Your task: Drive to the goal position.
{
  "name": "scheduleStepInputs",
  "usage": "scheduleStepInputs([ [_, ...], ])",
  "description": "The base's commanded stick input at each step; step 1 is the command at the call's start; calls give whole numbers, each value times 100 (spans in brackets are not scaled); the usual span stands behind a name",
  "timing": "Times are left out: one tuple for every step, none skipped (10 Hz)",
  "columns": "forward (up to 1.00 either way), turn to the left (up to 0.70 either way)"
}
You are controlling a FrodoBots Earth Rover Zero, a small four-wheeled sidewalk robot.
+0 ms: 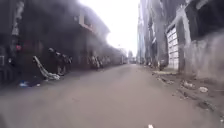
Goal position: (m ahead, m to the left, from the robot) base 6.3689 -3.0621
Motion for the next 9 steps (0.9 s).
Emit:
scheduleStepInputs([
  [100, -27],
  [100, -27],
  [100, -27],
  [100, -27],
  [100, -27],
  [100, -27],
  [100, -27],
  [100, -27],
  [100, -27],
])
